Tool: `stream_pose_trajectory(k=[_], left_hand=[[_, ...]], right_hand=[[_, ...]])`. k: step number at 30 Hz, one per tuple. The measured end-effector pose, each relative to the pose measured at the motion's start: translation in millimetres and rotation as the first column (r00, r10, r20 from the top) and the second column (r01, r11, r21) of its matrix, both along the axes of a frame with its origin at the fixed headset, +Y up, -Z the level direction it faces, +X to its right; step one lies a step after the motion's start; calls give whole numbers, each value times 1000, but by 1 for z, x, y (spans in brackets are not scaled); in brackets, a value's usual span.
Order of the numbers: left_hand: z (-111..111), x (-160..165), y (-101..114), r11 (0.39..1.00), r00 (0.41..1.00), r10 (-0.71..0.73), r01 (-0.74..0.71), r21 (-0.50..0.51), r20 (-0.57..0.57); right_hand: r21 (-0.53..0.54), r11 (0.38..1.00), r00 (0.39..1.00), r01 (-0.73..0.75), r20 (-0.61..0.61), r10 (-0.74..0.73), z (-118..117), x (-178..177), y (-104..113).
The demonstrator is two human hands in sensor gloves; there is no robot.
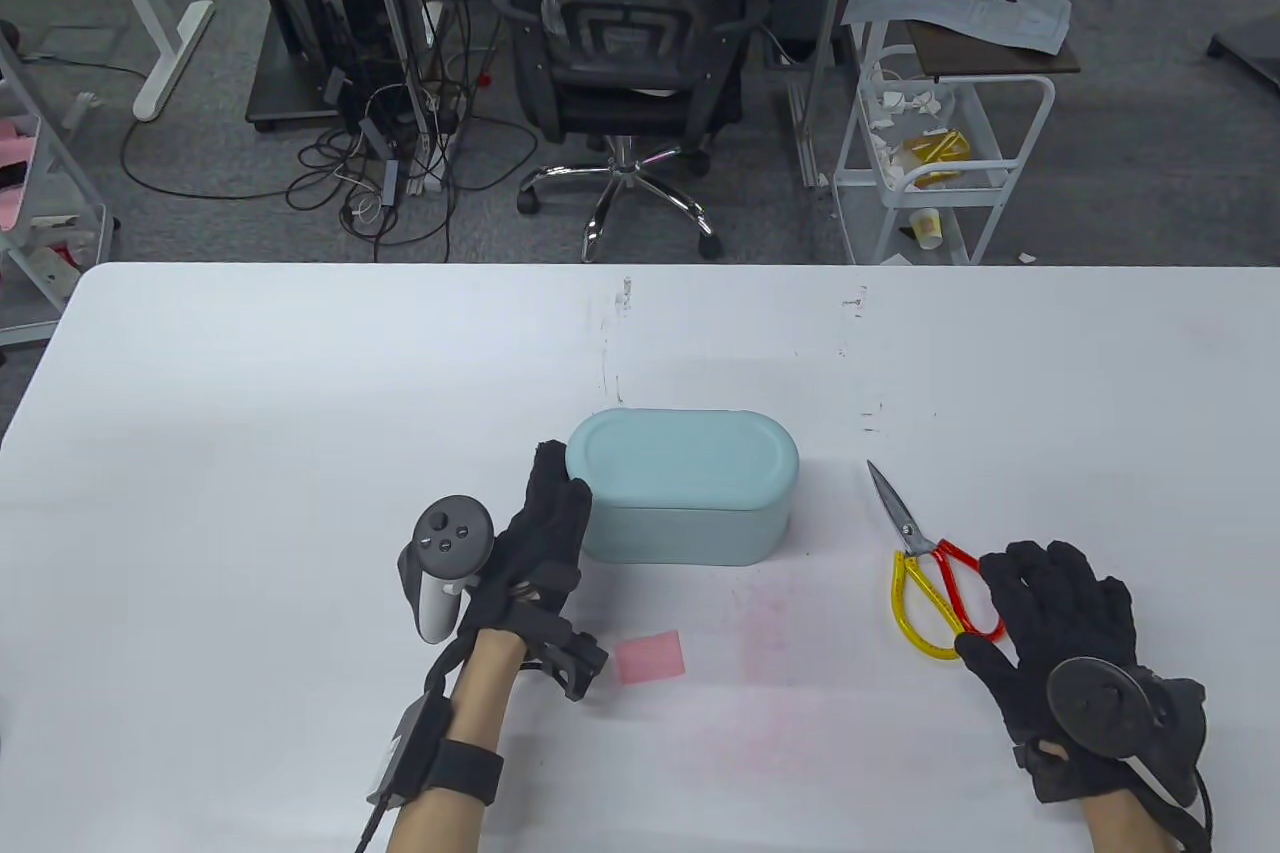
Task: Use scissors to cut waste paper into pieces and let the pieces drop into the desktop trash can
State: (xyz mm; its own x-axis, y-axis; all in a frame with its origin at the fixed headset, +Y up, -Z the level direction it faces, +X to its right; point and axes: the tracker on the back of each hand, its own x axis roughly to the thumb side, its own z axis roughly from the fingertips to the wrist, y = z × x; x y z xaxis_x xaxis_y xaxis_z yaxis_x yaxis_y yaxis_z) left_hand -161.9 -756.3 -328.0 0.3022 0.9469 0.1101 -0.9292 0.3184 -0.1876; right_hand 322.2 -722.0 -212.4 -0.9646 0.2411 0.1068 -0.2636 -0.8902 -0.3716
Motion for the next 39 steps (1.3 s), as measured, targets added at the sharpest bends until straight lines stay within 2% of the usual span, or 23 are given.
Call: stream_pose_trajectory(k=[15,18,21,23,25,28,31,33,35,39], left_hand=[[1,-2,-2,1000,1000,23,-23,3,10],[3,-5,2,1000,1000,-11,11,25,-5],[10,-9,21,983,988,-137,144,114,-68],[17,-6,37,928,947,-300,317,196,-113],[27,4,57,799,850,-495,526,292,-177],[38,24,76,658,757,-590,653,376,-281],[42,48,85,548,681,-681,718,429,-271],[43,69,89,451,588,-769,777,439,-252],[42,83,87,396,525,-819,810,433,-231],[37,97,79,346,458,-866,838,422,-201]], right_hand=[[-10,1000,1000,-10,9,10,0,0,0],[-9,1000,1000,-9,10,9,0,-1,0],[-8,1000,1000,-11,12,11,0,-1,0],[-9,1000,1000,-16,15,17,-1,-1,0],[-11,1000,1000,-16,14,16,-1,-1,0],[-11,1000,1000,-20,15,20,-1,-2,0],[-14,1000,1000,-25,12,25,-1,-3,-1],[-14,1000,1000,-26,11,26,-1,-4,0],[-13,1000,1000,-26,11,26,-1,-4,-1],[-19,999,1000,-28,7,28,-1,-4,-1]])
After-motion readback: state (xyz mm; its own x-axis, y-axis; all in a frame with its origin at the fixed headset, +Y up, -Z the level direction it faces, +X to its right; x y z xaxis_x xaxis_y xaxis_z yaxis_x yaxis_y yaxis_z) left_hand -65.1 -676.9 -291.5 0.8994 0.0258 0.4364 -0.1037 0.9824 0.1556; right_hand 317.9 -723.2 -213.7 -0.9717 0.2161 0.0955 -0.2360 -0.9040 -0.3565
